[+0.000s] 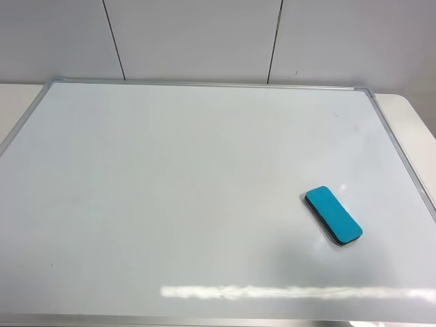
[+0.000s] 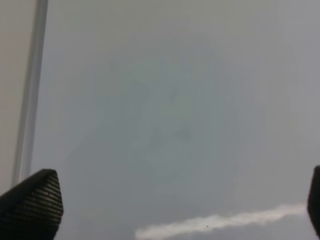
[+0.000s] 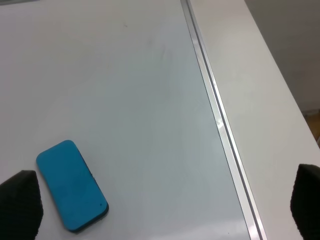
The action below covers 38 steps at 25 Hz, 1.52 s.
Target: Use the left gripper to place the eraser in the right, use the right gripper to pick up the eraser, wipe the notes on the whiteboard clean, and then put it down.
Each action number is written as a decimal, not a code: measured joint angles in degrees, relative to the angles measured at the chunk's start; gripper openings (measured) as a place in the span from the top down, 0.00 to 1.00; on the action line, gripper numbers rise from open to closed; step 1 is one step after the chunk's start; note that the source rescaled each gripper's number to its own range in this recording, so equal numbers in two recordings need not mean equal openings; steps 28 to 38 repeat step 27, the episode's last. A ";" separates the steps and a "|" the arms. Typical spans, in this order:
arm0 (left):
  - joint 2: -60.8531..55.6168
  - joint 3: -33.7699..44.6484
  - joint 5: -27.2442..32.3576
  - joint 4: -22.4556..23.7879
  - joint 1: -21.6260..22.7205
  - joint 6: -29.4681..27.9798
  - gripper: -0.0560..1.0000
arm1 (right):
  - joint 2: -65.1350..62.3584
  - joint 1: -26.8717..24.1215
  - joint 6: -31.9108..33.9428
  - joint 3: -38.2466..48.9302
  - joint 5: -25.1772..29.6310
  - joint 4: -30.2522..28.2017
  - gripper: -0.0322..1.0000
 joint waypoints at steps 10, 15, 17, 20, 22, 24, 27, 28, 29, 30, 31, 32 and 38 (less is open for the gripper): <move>0.00 0.00 0.00 0.00 0.00 0.00 0.00 | 0.00 0.13 -0.11 0.00 0.00 -0.34 0.00; 0.00 0.00 0.00 0.00 0.00 0.00 0.00 | 0.00 4.04 -0.11 0.00 0.00 -1.28 0.00; 0.00 0.00 0.00 0.00 0.00 0.00 0.00 | 0.00 6.14 -0.11 0.00 0.00 -1.44 0.00; 0.00 0.00 0.00 0.00 0.00 0.00 0.00 | 0.00 7.37 -0.11 0.00 0.00 -1.48 0.00; 0.00 0.00 0.00 0.00 0.00 0.00 0.00 | 0.00 7.52 -0.11 0.00 0.00 -1.48 0.00; 0.00 0.00 0.00 0.00 0.00 0.00 0.00 | 0.00 7.52 -0.11 0.00 0.00 -1.48 0.00; 0.00 0.00 0.00 0.00 0.00 0.00 0.00 | 0.00 7.52 -0.11 0.00 0.00 -1.48 0.00; 0.00 0.00 0.00 0.00 0.00 0.00 0.00 | 0.00 7.52 -0.11 0.00 0.00 -1.48 0.00; 0.00 0.00 0.00 0.00 0.00 0.00 0.00 | 0.00 7.52 -0.11 0.00 0.00 -1.48 0.00; 0.00 0.00 0.00 0.00 0.00 0.00 0.00 | 0.00 7.52 -0.11 0.00 0.00 -1.48 0.00; 0.00 0.00 0.00 0.00 0.00 0.00 0.00 | 0.00 7.52 -0.11 0.00 0.00 -1.48 0.00; 0.00 0.00 0.00 0.00 0.00 0.00 0.00 | 0.00 7.52 -0.11 0.00 0.00 -1.48 0.00; 0.00 0.00 0.00 0.00 0.00 0.00 0.00 | 0.00 7.52 -0.11 0.00 0.00 -1.48 0.00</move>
